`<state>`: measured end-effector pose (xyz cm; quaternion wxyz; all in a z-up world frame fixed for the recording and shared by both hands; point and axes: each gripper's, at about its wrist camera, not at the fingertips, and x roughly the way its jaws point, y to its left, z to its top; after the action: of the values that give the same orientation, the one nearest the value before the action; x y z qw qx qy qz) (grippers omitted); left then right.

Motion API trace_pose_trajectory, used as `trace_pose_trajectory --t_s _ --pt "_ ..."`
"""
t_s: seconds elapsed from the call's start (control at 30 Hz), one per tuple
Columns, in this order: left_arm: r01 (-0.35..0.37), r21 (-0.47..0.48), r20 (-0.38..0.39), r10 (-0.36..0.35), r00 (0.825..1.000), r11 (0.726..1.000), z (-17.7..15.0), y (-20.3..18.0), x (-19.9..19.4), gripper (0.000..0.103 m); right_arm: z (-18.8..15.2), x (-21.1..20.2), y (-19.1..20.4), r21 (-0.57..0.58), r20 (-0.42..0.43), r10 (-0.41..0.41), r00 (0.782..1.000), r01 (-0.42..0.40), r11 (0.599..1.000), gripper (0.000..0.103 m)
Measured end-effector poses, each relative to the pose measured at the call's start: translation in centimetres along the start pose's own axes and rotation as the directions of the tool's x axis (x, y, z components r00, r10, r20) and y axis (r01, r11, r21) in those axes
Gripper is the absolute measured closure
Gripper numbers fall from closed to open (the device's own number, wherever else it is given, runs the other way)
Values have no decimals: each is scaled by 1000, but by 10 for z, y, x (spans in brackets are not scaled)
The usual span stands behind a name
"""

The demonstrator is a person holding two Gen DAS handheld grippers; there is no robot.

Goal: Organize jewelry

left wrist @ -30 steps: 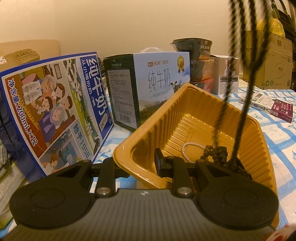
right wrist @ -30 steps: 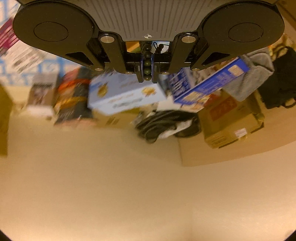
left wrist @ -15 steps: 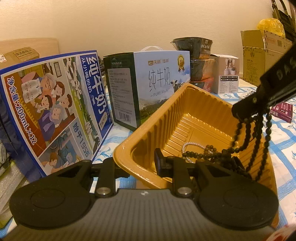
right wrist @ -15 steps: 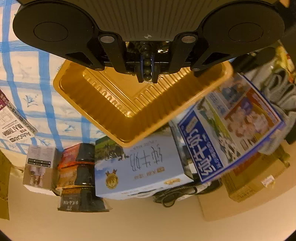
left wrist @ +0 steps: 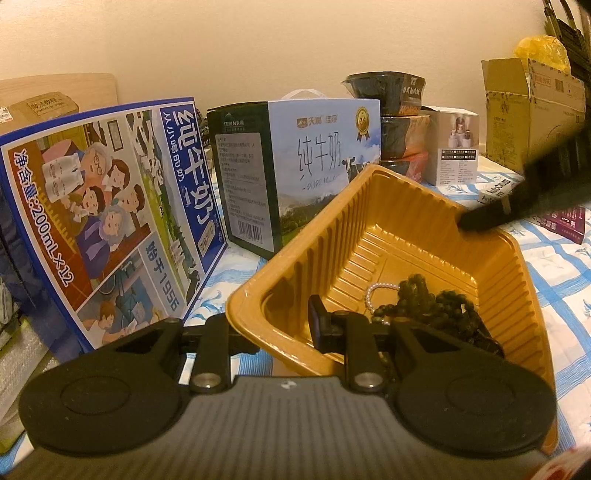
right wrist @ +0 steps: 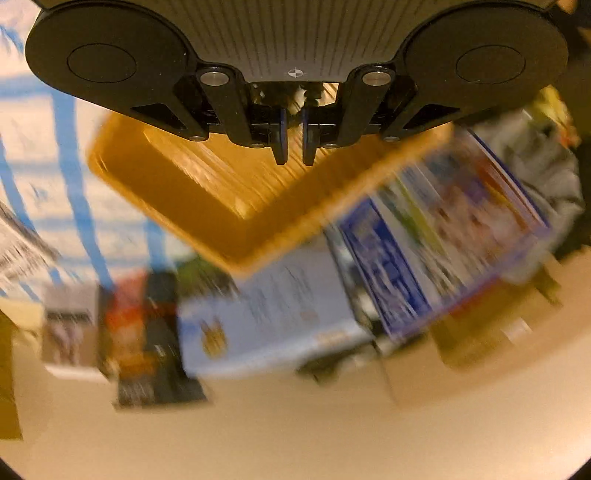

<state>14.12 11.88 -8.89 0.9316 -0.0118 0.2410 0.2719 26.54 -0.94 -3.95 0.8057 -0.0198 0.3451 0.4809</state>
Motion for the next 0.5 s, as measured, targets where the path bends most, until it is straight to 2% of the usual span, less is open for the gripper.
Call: trace_pose_trajectory --t_s 0.1,0.17,0.23,0.5 --pt "0 1 0 0 1000 1000 0 0 0 81 -12 4 -7 6 -58 -37 998 38 999 89" --pt "0 0 -2 0 1000 1000 0 1 1 81 -18 4 -12 2 -81 -69 994 70 998 64" --pt "1 -2 -6 -1 1000 1000 0 2 2 81 -27 1 -16 3 -83 -97 992 98 995 52" --pt "0 -2 -24 0 1000 1000 2 2 4 81 -43 -4 -19 16 -99 -136 986 139 990 44"
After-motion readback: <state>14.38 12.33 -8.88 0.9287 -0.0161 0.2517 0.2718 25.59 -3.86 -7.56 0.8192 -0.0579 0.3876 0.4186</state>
